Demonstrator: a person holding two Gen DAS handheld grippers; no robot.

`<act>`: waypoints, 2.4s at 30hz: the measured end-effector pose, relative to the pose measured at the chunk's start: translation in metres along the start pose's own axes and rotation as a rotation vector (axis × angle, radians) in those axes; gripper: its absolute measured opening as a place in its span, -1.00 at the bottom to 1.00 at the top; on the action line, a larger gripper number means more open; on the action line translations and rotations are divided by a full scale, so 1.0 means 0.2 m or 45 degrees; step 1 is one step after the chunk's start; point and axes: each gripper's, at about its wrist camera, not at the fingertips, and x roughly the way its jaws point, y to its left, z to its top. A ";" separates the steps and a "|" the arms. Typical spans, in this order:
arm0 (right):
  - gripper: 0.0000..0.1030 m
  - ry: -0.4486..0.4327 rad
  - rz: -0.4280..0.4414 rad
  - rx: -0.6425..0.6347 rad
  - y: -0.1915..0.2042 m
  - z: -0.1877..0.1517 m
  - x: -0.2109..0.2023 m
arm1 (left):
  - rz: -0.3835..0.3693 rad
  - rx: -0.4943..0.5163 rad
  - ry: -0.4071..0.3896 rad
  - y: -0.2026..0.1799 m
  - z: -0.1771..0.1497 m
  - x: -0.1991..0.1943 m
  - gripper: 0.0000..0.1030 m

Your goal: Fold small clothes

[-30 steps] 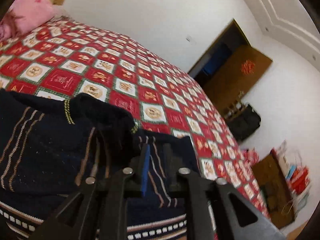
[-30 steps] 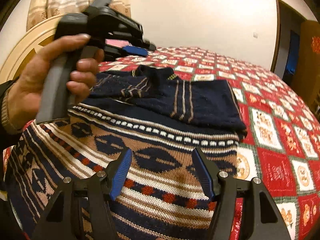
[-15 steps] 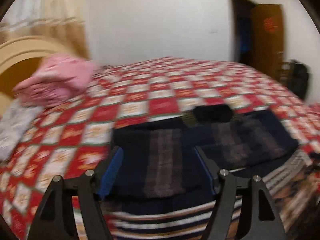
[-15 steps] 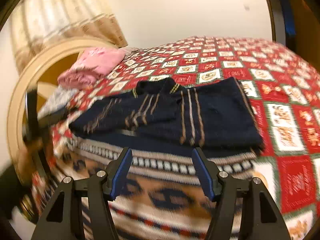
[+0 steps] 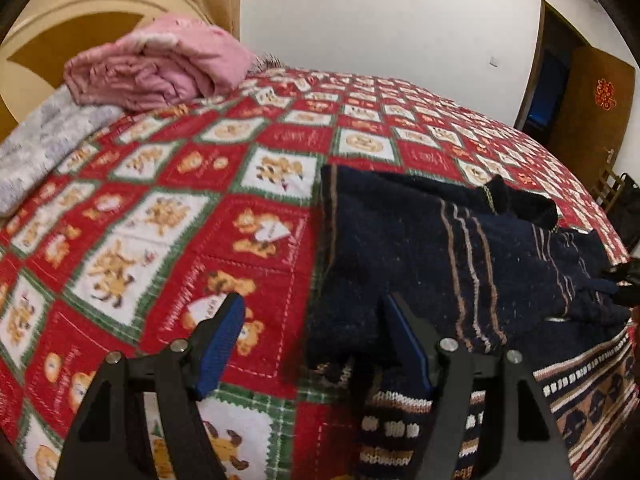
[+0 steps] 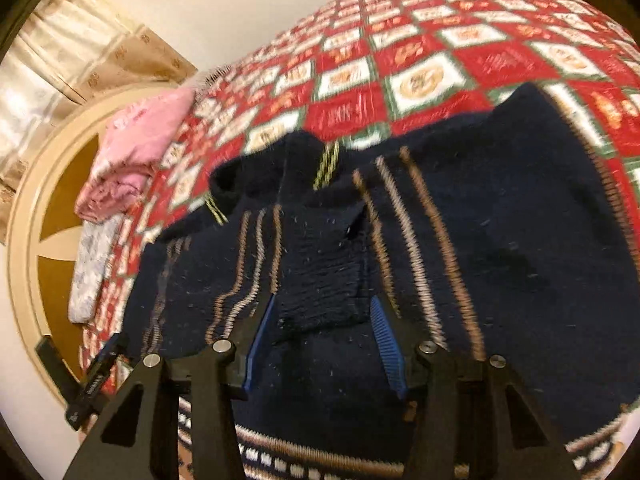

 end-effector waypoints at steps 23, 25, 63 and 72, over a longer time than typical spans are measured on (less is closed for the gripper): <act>-0.72 -0.149 -0.304 -0.236 0.00 0.02 -0.19 | -0.030 0.074 0.061 -0.08 -0.02 0.01 0.75; -0.68 -0.107 -0.338 -0.219 -0.05 0.01 -0.12 | 0.001 0.102 0.111 -0.10 -0.04 0.05 0.75; -0.21 -0.045 -0.423 -0.516 0.11 -0.29 -0.15 | 0.039 0.153 0.157 -0.12 -0.27 -0.18 0.91; -0.21 -0.010 -0.450 -0.464 -0.06 -0.56 -0.37 | 0.047 0.151 0.173 -0.11 -0.46 -0.38 0.91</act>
